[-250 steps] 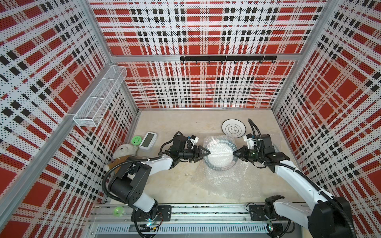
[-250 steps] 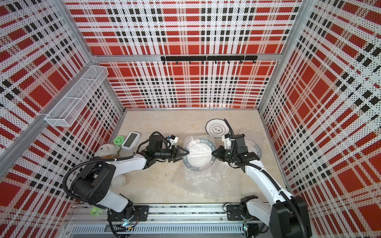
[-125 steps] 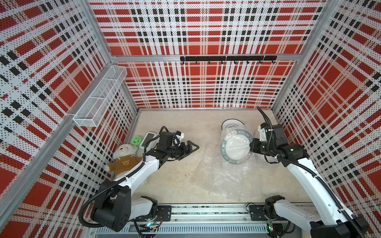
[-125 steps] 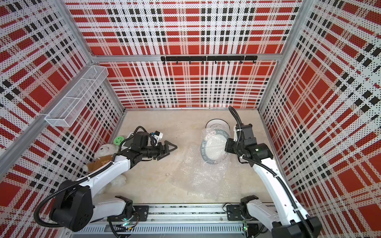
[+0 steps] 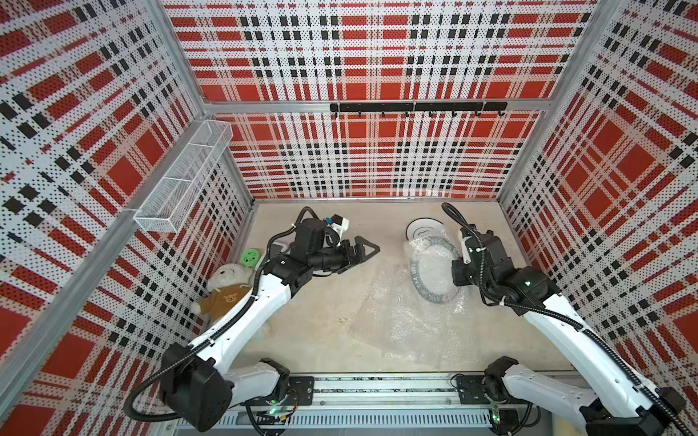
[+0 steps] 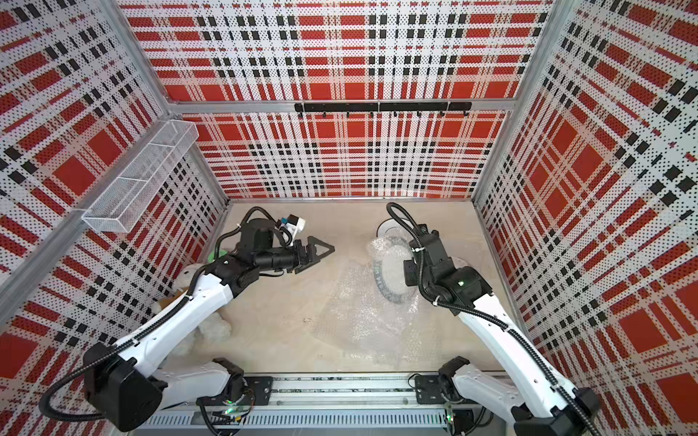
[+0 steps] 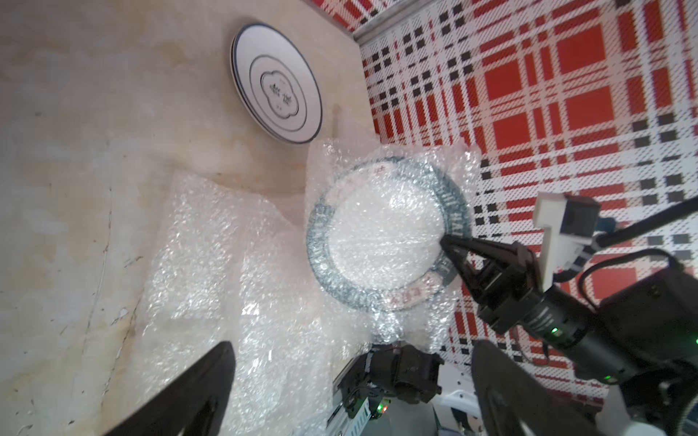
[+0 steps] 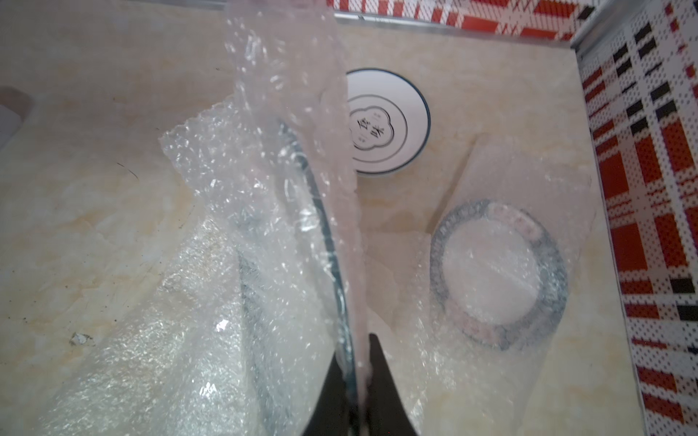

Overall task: Unpack dinner plates from bubble wrap
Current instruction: Adjust the bubble wrap.

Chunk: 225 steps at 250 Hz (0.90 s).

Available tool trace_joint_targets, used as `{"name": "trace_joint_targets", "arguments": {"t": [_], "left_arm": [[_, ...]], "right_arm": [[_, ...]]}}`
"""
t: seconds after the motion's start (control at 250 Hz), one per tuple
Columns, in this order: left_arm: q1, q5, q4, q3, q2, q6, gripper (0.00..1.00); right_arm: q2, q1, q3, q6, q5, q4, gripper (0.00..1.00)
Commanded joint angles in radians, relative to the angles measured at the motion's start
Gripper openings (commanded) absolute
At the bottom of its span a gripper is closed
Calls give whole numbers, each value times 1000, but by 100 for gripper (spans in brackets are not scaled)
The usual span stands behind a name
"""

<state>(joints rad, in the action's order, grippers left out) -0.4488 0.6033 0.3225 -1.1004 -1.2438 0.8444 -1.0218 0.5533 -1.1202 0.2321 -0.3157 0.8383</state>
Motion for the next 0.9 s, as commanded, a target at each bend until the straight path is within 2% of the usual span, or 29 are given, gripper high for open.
{"name": "trace_joint_targets", "arguments": {"t": [0.0,0.164,0.288,0.384,0.564,0.752,0.896], "left_arm": [[21,10,-47,-98,-38,114,99],[-7,6,-108,-220,-106,214,99],[-44,-7,-182,-260,-139,301,99],[-89,-93,-153,-270,-136,346,99],[-191,-289,-169,-154,-49,445,99],[-194,-324,-160,-138,-69,486,100],[-205,-329,-200,-167,-109,511,91]], "right_arm": [[10,33,-5,-165,-16,-358,0],[2,71,99,-345,20,-677,0],[-40,185,175,-579,-115,-897,0],[-93,231,206,-706,-191,-1012,0],[-130,258,244,-769,-229,-1142,0],[-138,300,273,-837,-244,-1211,0],[-140,336,294,-890,-269,-1259,0]]}}
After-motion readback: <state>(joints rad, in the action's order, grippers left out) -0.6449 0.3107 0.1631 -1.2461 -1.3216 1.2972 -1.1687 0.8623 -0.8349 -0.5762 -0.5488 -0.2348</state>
